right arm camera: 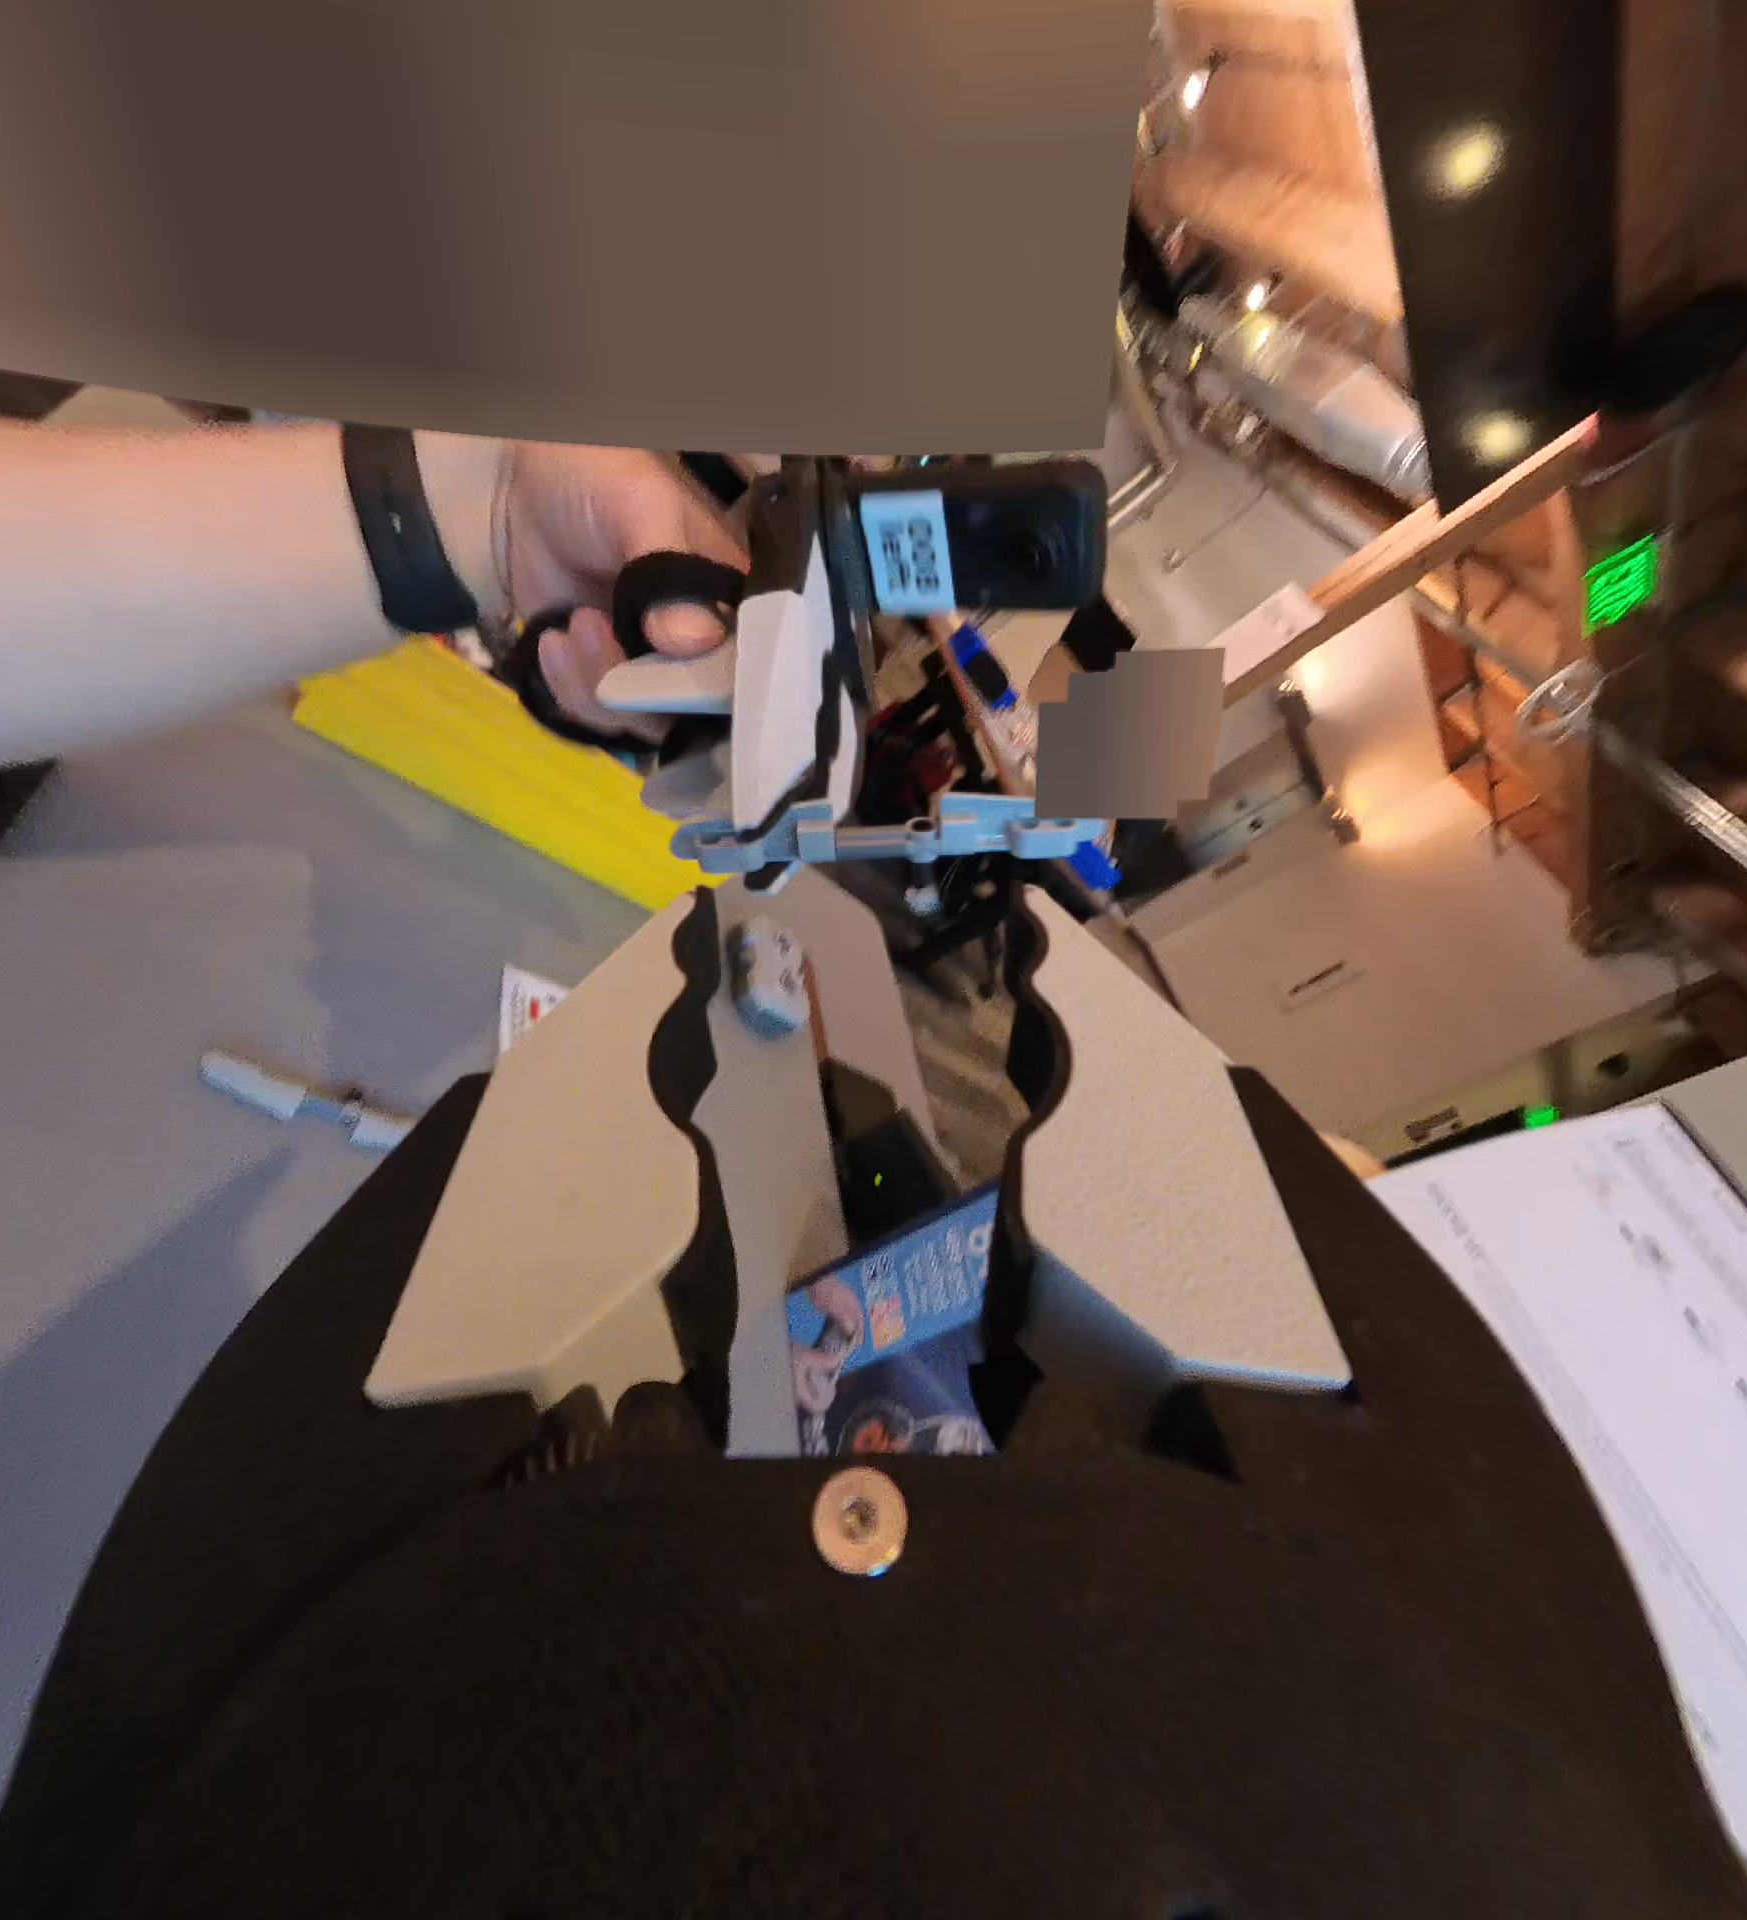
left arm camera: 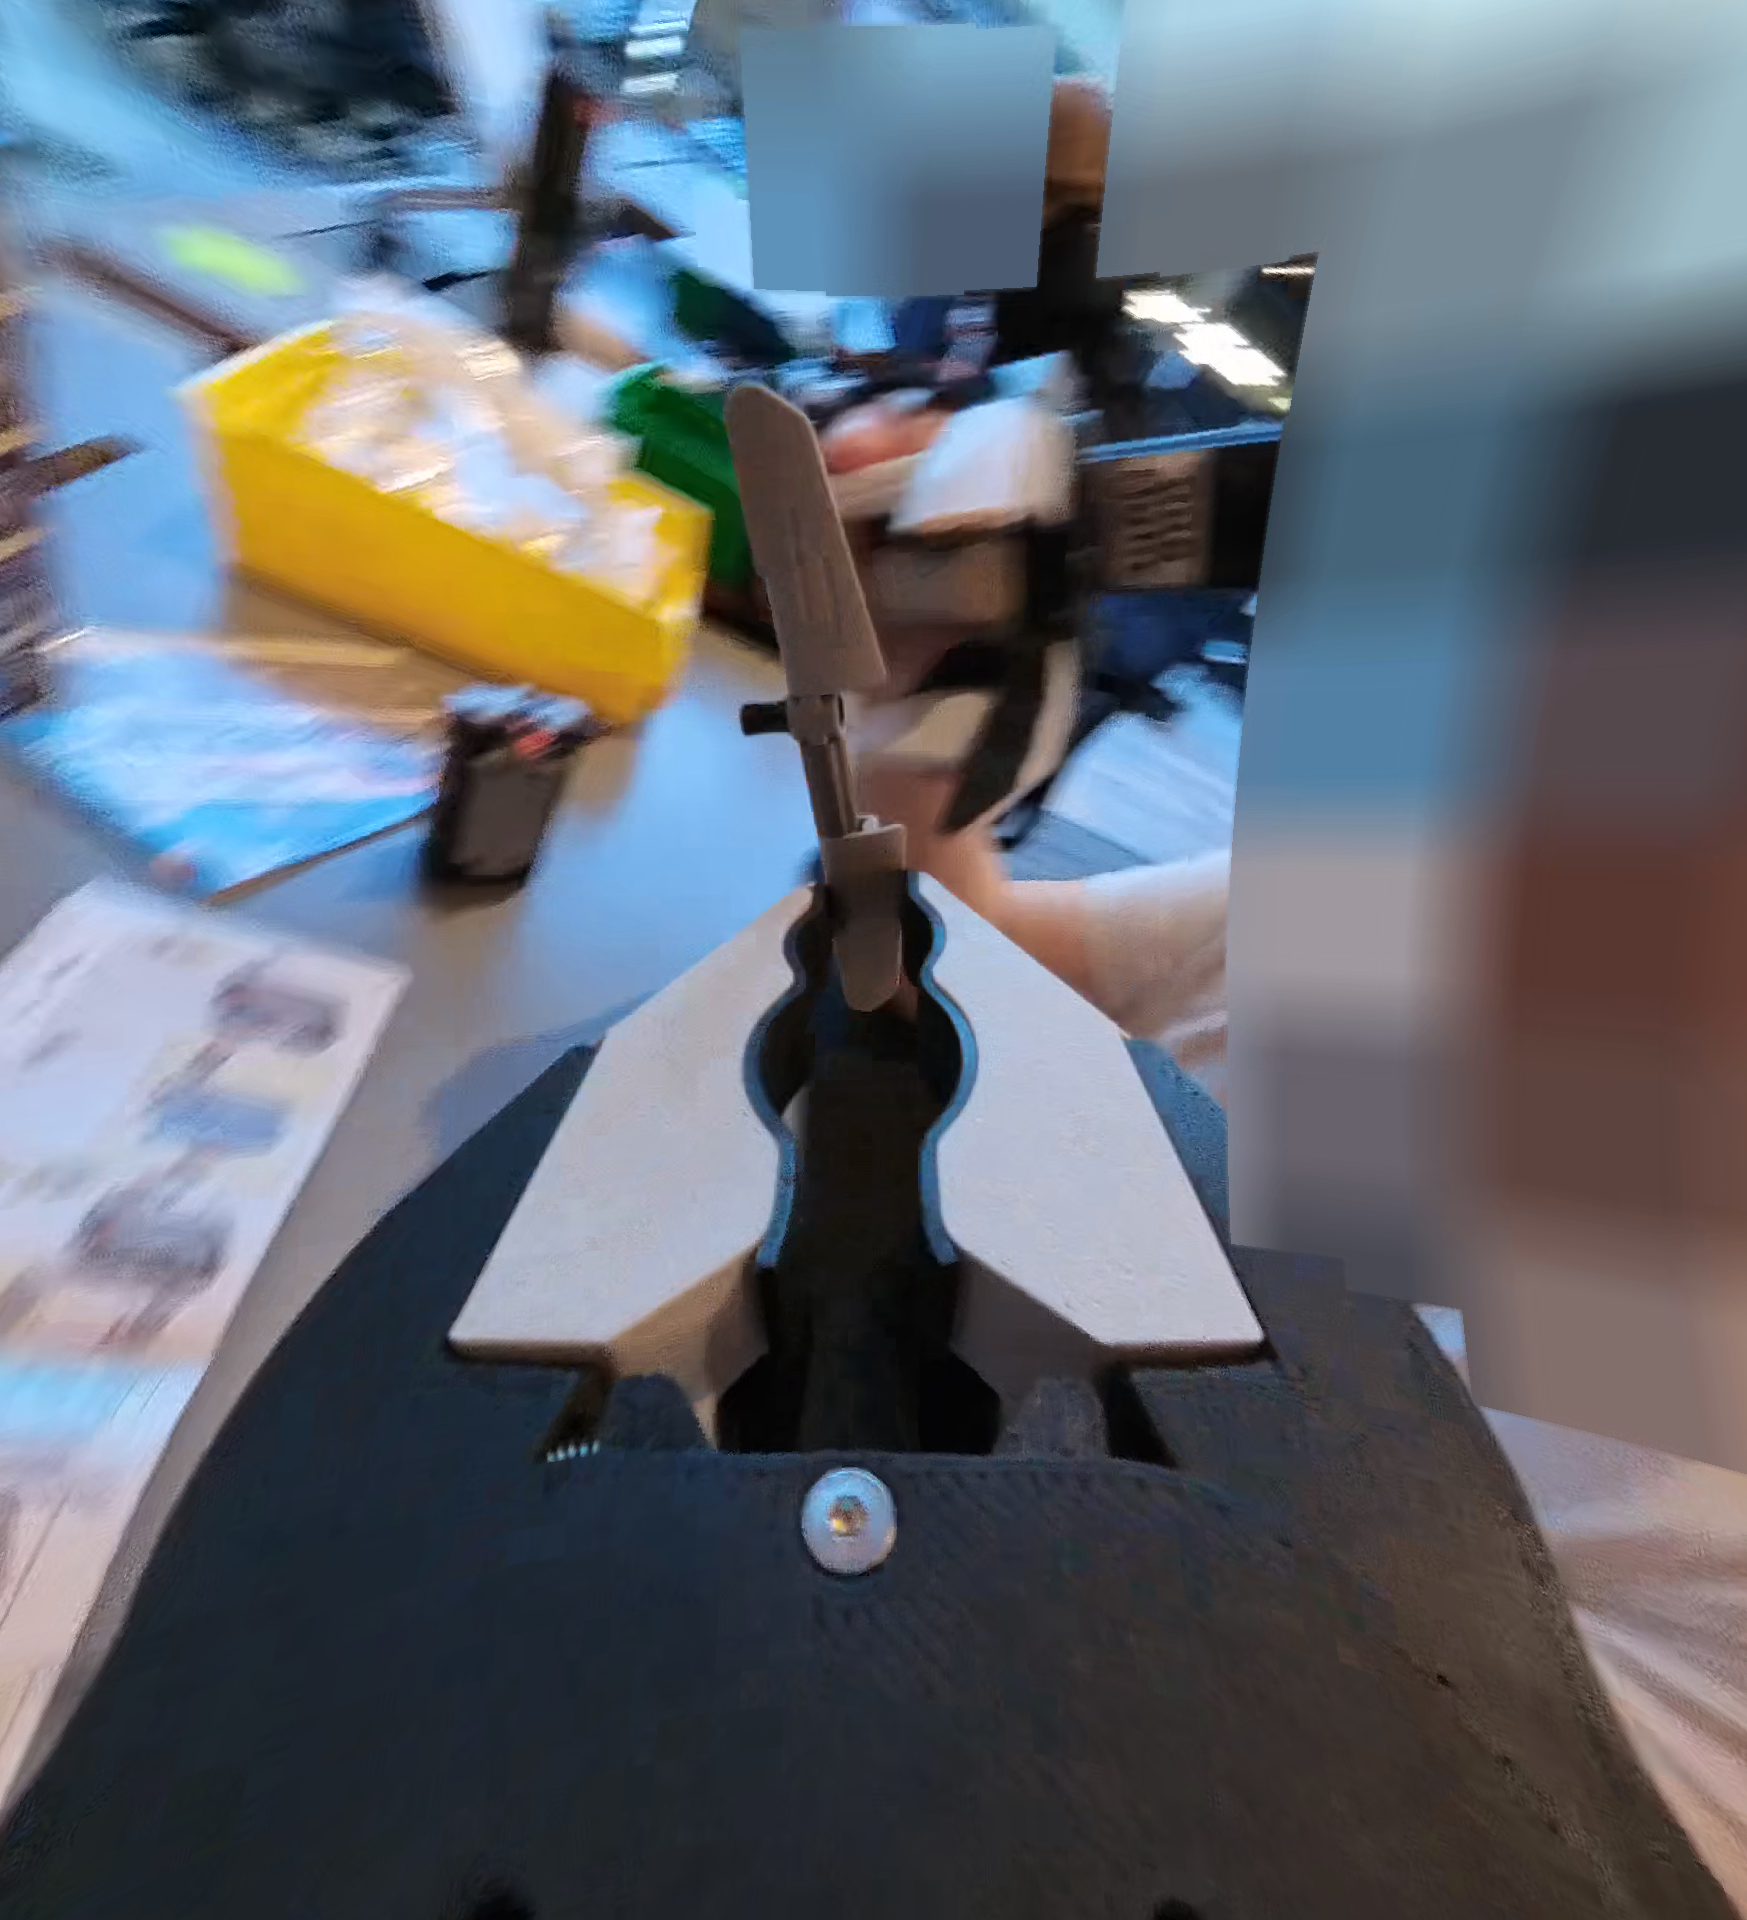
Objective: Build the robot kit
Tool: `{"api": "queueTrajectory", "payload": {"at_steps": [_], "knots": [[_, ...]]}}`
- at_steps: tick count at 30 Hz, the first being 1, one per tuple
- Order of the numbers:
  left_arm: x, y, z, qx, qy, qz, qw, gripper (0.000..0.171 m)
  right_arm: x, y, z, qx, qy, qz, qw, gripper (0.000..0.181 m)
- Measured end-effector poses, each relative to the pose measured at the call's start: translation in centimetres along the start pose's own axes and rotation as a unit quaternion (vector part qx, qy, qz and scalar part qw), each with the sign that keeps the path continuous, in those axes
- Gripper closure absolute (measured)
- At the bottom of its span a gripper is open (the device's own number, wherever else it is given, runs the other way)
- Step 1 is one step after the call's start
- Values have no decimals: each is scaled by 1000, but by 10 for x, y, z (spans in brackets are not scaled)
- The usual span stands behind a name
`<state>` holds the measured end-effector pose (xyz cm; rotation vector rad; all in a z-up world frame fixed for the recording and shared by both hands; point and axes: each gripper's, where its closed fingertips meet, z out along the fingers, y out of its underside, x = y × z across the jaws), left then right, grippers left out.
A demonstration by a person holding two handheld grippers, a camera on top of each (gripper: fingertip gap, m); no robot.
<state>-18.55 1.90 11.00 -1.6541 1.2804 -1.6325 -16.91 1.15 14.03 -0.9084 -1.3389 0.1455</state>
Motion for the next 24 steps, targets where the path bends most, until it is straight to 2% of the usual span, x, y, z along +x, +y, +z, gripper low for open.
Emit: {"api": "queueTrajectory", "payload": {"at_steps": [1,3,4,6,8,11,14,16,19,24], "knots": [[-22,9,-9,-12,-75,-24,997,160,1,7,-4,-14,-5,8,1000,129],[-61,35,-35,-52,-226,-66,970,160,11,19,-12,-35,6,19,999,136],[-71,48,-47,-69,-276,-82,955,160,15,25,-14,-42,10,23,999,136],[-80,79,-64,-99,-342,-115,927,160,19,38,-17,-62,15,28,998,136],[-91,121,-76,-143,-408,-153,889,160,20,50,-17,-85,15,27,996,138],[-108,186,-78,-215,-463,-211,834,160,16,61,-15,-113,6,18,993,138],[-119,233,-70,-266,-465,-253,806,160,10,61,-14,-118,-7,19,993,138],[-125,249,-72,-281,-479,-263,789,160,6,62,-13,-121,-15,17,992,138],[-132,254,-80,-282,-511,-261,769,160,3,66,-13,-134,-24,16,991,138],[-132,255,-76,-289,-500,-257,775,160,-5,76,-9,-149,-47,19,988,139]]}}
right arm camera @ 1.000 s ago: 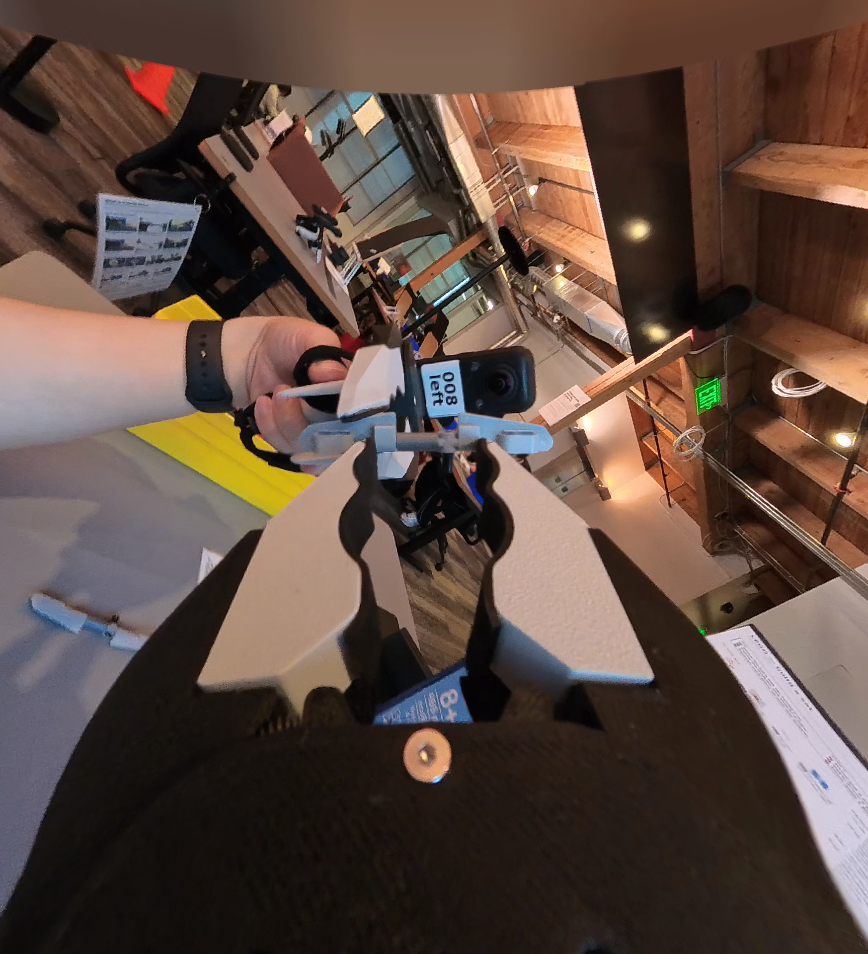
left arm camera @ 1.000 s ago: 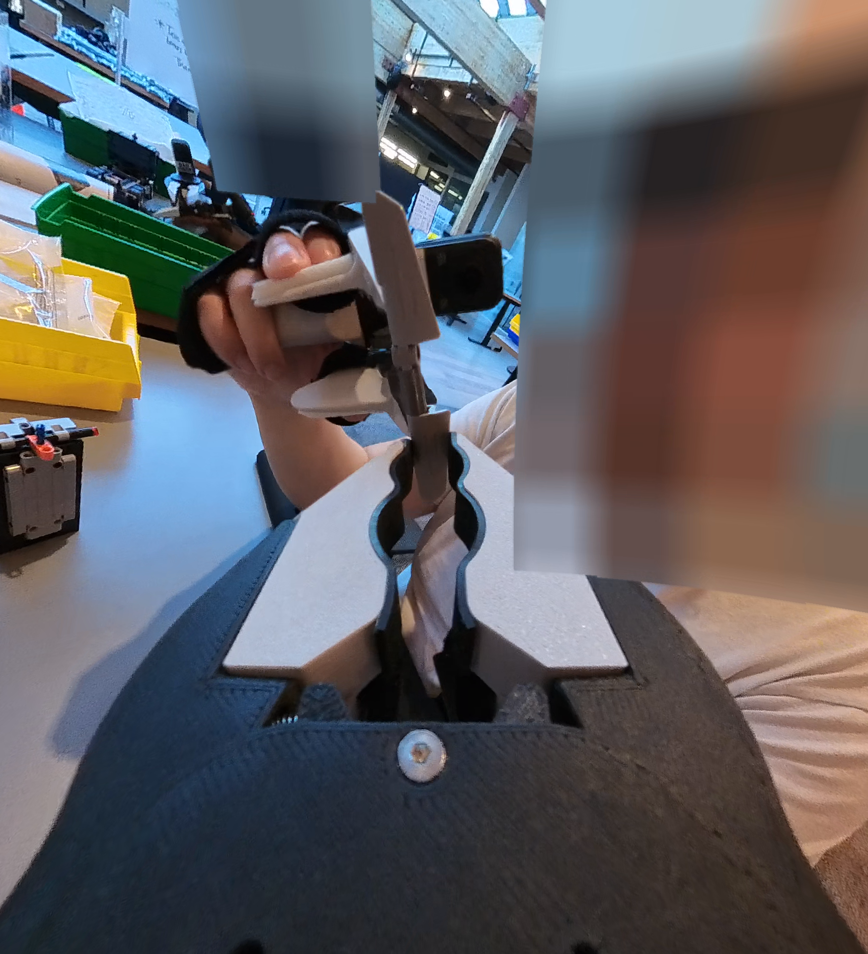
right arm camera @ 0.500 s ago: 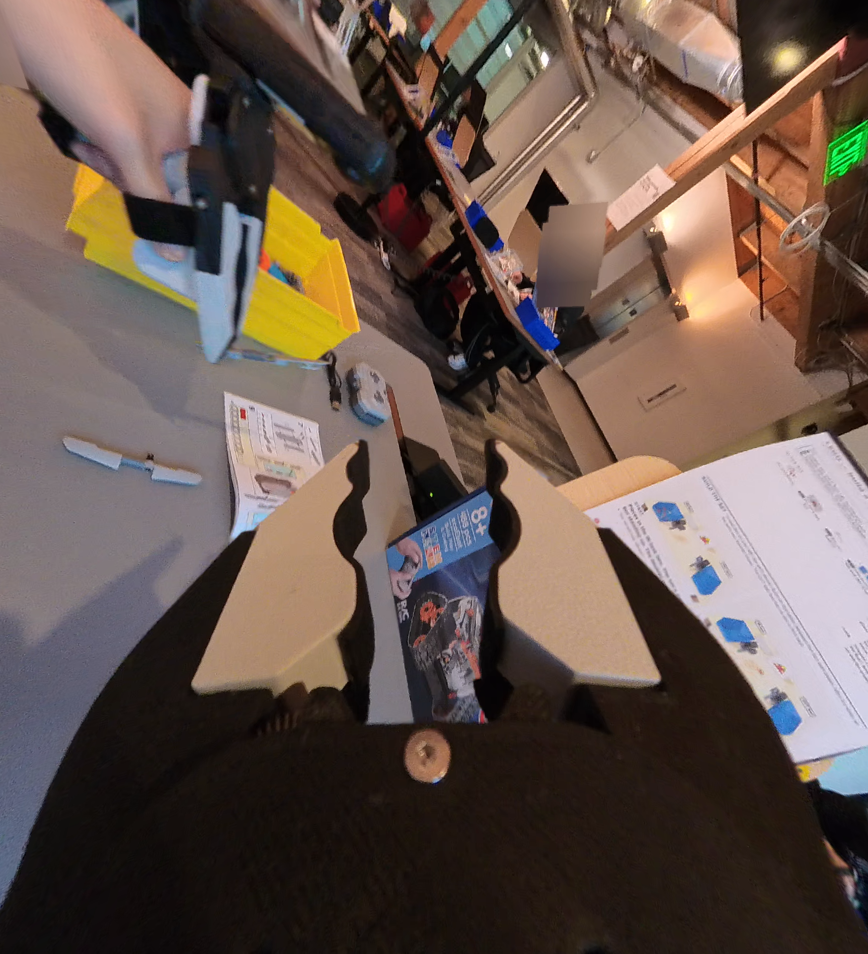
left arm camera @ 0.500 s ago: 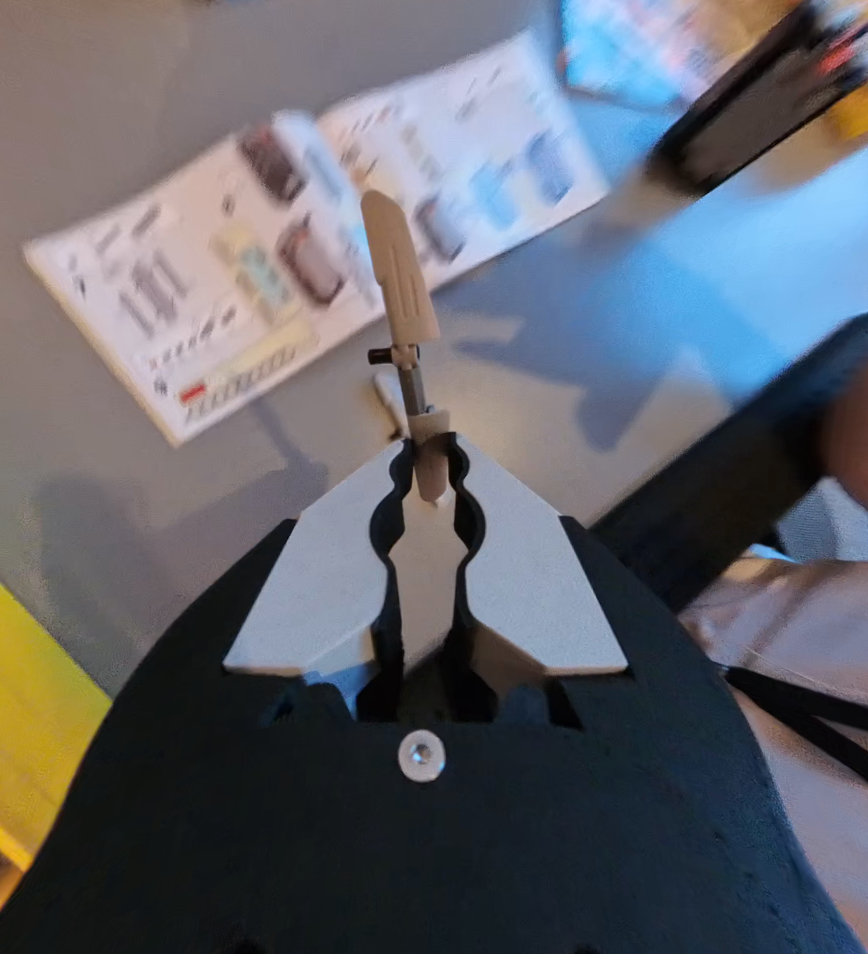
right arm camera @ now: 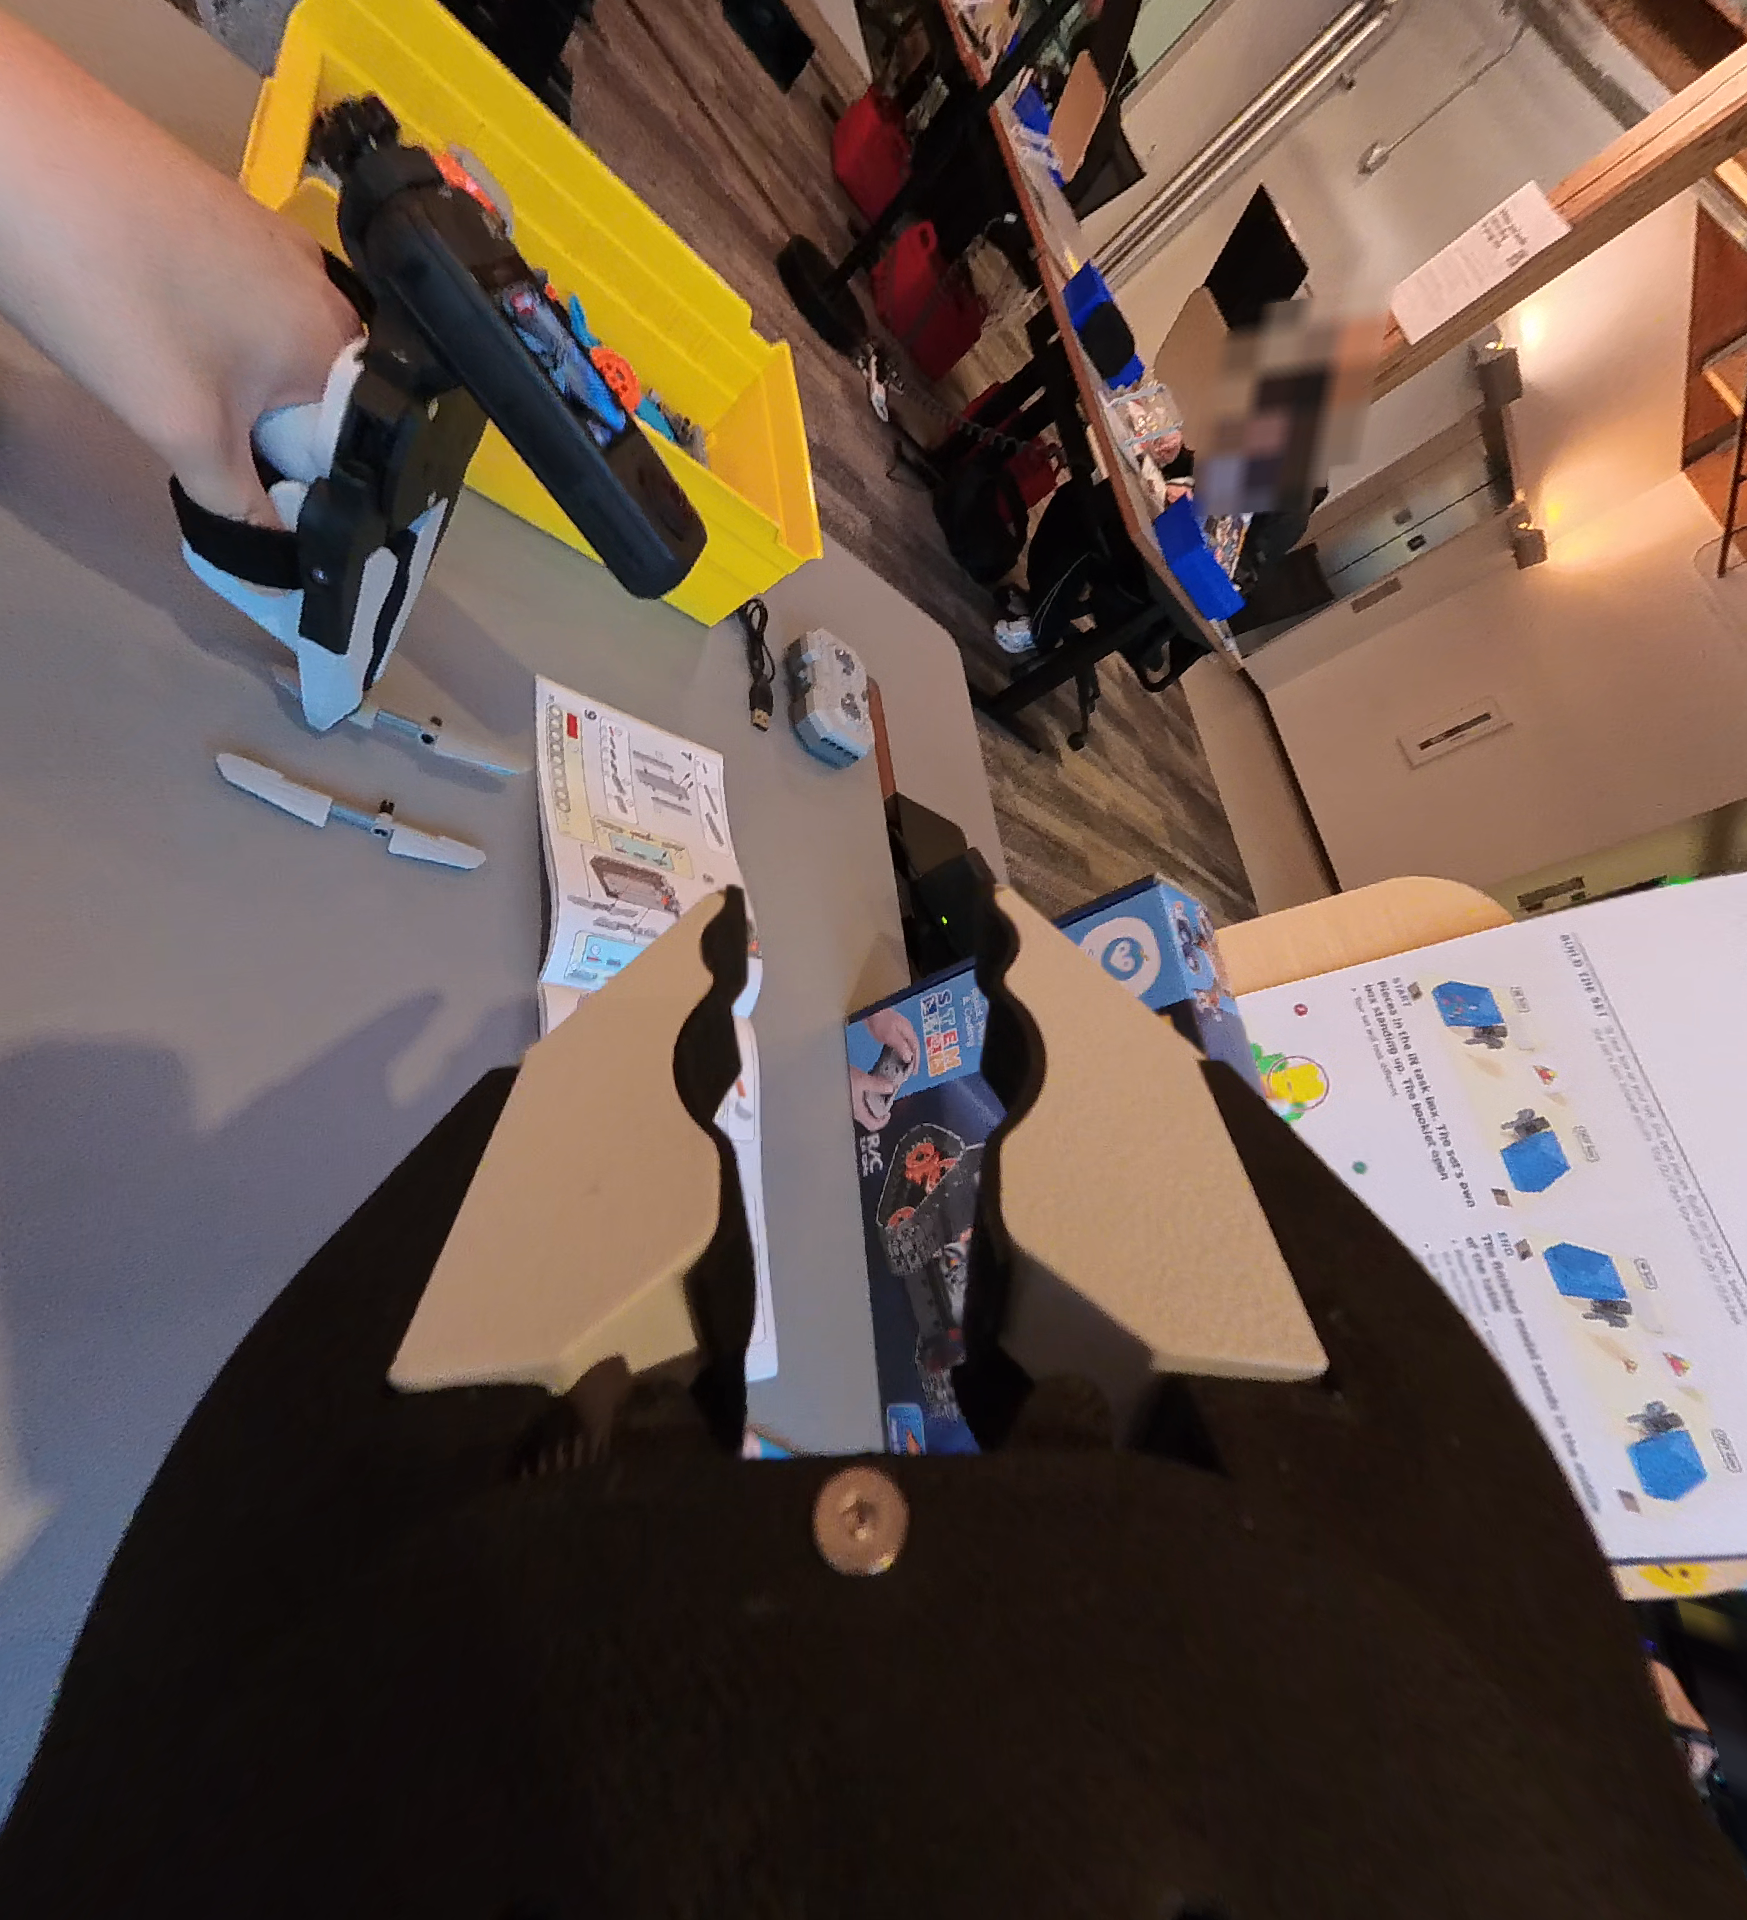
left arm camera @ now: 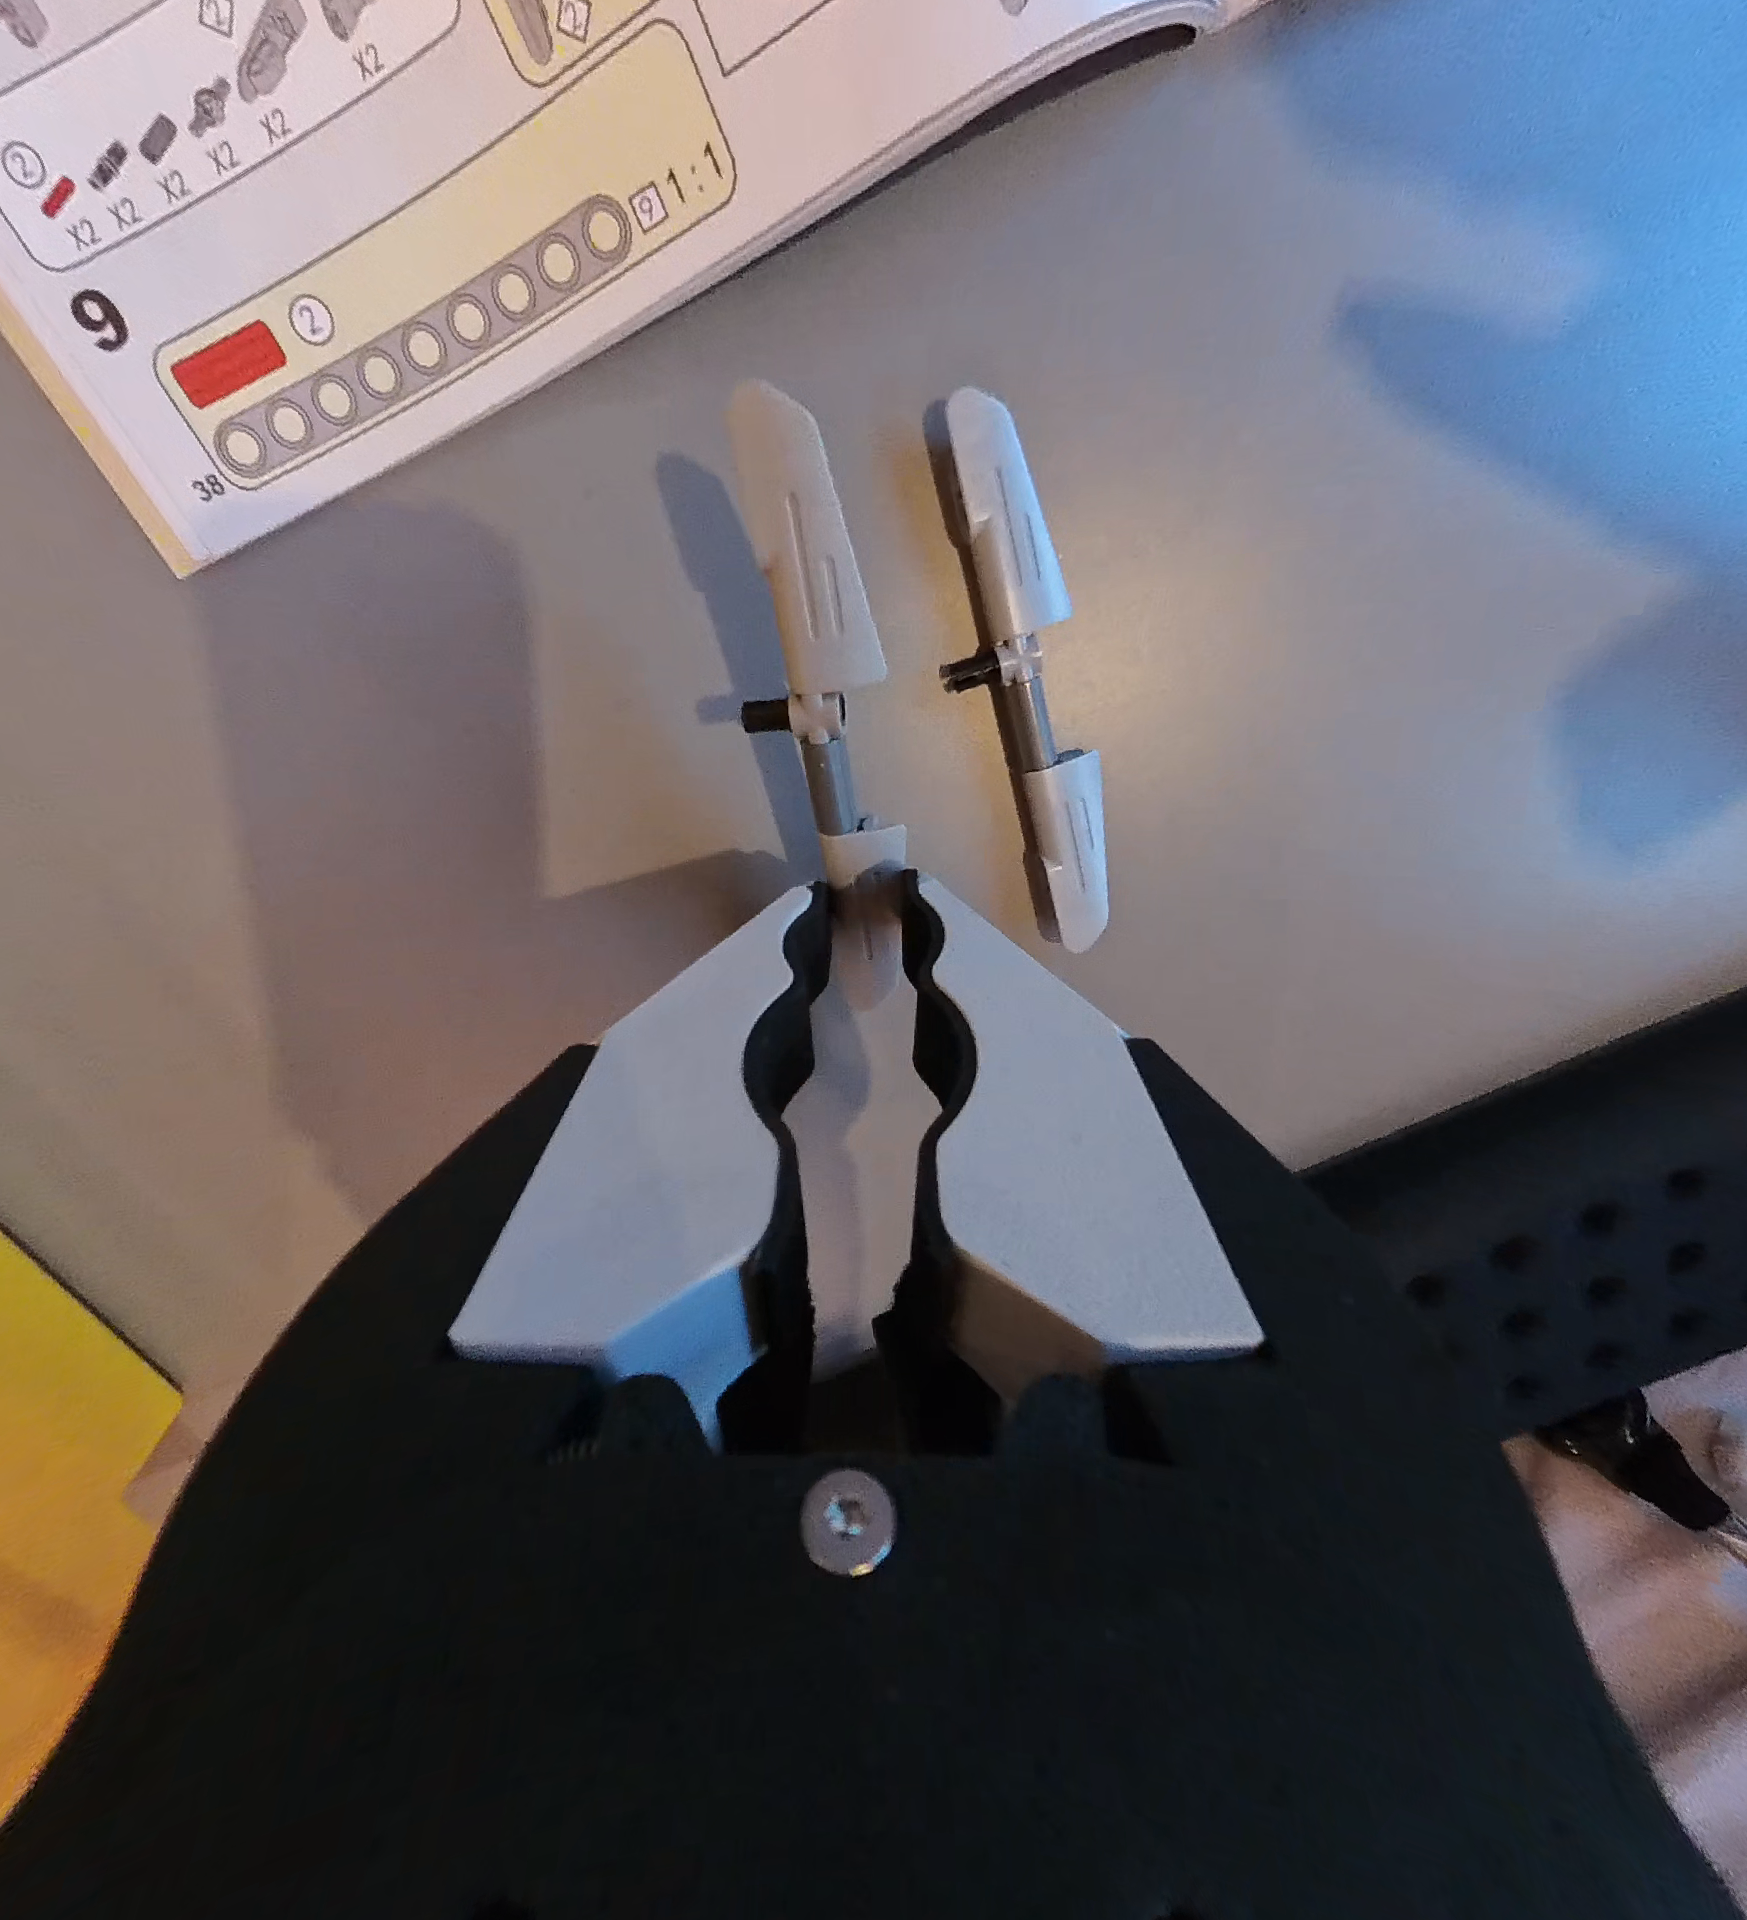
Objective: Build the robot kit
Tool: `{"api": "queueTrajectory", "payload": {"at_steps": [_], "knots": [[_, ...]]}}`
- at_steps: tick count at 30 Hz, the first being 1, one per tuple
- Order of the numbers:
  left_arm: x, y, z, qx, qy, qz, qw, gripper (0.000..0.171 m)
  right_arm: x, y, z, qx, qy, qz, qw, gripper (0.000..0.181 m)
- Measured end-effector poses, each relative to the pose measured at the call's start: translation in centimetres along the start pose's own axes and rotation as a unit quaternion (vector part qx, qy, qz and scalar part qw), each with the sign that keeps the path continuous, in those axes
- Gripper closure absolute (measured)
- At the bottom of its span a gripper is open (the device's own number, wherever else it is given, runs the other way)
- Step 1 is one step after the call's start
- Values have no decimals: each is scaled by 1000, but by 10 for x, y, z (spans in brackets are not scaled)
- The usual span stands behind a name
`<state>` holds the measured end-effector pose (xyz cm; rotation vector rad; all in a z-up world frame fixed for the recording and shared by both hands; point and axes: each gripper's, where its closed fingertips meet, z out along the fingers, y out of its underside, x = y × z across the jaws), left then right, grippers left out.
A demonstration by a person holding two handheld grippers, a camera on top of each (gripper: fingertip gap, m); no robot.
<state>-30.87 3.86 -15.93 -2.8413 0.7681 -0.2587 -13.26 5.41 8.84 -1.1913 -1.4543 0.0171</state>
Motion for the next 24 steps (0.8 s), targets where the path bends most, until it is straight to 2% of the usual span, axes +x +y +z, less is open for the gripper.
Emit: {"api": "queueTrajectory", "payload": {"at_steps": [5,12,24], "knots": [[1,7,2,-19,11,-15,1000,160,-3,16,10,-39,-7,-9,999,139],[0,12,5,-60,-11,-26,998,160,-6,17,10,-36,-15,-6,999,140],[6,10,7,-146,3,-51,988,157,-10,22,7,-37,-30,1,999,141]]}}
